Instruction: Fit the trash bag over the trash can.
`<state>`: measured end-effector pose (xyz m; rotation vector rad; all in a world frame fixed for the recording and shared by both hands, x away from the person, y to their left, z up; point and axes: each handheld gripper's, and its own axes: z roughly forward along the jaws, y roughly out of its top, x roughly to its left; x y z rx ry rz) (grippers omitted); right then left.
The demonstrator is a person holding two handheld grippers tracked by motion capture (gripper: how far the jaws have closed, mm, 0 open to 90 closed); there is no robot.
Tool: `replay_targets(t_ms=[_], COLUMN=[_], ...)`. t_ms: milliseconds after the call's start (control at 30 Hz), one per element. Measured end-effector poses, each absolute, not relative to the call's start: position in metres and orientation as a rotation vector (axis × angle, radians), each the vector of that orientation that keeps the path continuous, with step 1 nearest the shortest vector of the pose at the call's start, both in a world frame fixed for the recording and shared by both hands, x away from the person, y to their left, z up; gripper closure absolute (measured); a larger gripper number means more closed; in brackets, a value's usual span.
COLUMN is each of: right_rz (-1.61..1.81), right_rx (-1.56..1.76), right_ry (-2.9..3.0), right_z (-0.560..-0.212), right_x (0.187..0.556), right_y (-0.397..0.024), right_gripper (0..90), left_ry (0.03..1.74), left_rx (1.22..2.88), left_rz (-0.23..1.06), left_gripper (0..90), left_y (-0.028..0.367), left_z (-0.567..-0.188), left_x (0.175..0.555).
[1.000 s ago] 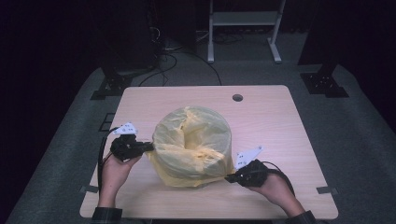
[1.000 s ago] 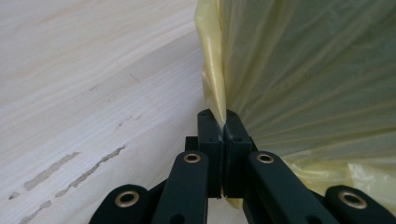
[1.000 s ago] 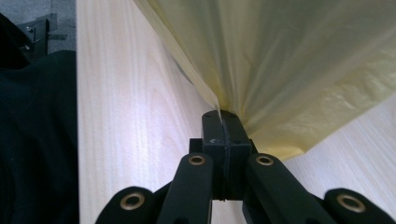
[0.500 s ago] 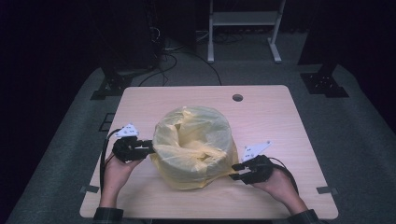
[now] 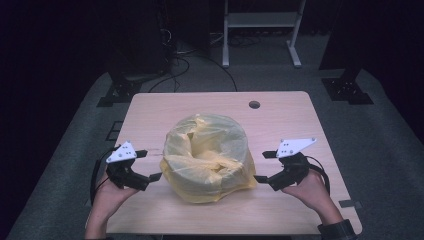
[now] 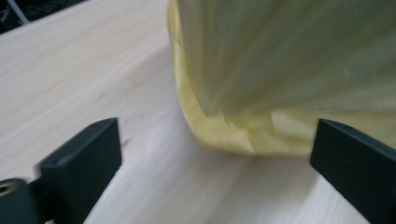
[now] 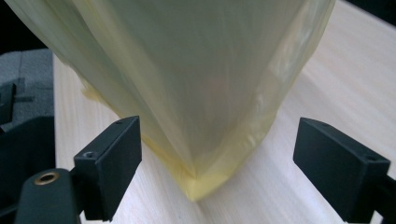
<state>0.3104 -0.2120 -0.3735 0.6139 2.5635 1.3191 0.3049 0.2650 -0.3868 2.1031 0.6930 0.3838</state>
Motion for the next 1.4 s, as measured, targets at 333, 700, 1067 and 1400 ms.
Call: replay_targets(t_ms=[333,700,1067,1400], right_rz=[1.379,1.428,1.290,1.091], right_rx=[0.542,0.399,0.350,0.324], right_ry=[2.499,2.486,2.617,2.713], right_z=[-0.325,-0.276,-0.290,-0.310], right_x=[0.311,0.320,0.355,0.364], right_y=[-0.208,-0.167,-0.098,-0.070], right_gripper=[14.4,14.5,14.5,14.5], left_ry=[0.671,0.693,0.696,0.673], left_rx=[2.175,2.266,2.297,2.270], left_rz=[0.387,0.323,0.298,0.298], left_gripper=[0.0,0.0,0.0,0.0], left_y=[0.266,0.259,0.256,0.256], left_z=[-0.417,-0.462,-0.481,-0.484], left_x=[0.276,0.275,0.281,0.281])
